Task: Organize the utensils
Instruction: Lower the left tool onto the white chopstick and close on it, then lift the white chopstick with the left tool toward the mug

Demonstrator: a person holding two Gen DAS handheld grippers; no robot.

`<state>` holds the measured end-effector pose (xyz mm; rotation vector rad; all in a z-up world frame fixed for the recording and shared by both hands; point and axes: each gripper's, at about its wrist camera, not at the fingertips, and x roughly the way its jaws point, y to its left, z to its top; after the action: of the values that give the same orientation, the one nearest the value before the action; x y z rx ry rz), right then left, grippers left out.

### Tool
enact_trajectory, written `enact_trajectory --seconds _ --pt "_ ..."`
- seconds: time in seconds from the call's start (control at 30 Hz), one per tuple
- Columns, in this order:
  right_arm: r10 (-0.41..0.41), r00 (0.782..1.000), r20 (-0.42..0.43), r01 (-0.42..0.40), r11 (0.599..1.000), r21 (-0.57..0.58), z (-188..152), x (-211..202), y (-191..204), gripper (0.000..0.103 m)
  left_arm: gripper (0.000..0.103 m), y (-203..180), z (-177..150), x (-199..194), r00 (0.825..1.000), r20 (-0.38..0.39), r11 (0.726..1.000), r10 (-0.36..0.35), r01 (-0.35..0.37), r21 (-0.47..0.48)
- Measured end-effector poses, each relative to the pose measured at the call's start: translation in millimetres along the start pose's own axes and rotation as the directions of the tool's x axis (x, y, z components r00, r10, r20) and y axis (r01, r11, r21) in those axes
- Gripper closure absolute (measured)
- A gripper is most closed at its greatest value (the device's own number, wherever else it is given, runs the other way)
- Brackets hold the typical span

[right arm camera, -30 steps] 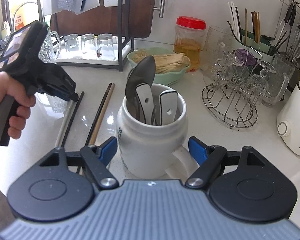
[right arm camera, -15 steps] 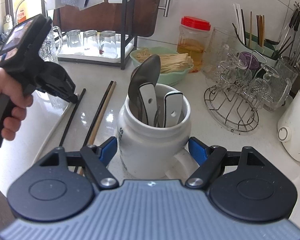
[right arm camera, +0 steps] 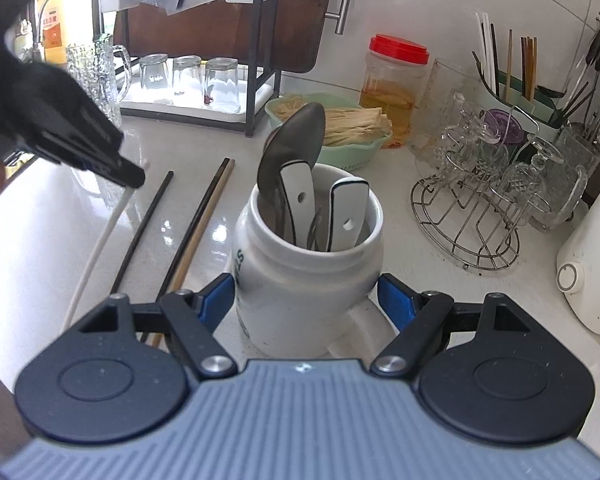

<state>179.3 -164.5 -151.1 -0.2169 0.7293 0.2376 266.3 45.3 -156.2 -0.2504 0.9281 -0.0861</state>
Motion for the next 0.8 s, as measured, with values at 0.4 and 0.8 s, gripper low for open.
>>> enact_trajectory --seconds 0.4,0.8 --pt "0.030 0.999 0.029 -0.030 1.000 0.008 -2.9 0.7 -3.5 0.021 0.096 -39.8 -6.5 -80.3 0.992 0.076 0.994 -0.104 0.101 0.038" --pt "0.056 0.997 0.045 -0.056 0.998 0.010 -4.6 3.0 -6.9 0.020 0.097 -67.9 -9.0 -114.3 0.981 0.074 0.977 -0.178 0.168 0.129"
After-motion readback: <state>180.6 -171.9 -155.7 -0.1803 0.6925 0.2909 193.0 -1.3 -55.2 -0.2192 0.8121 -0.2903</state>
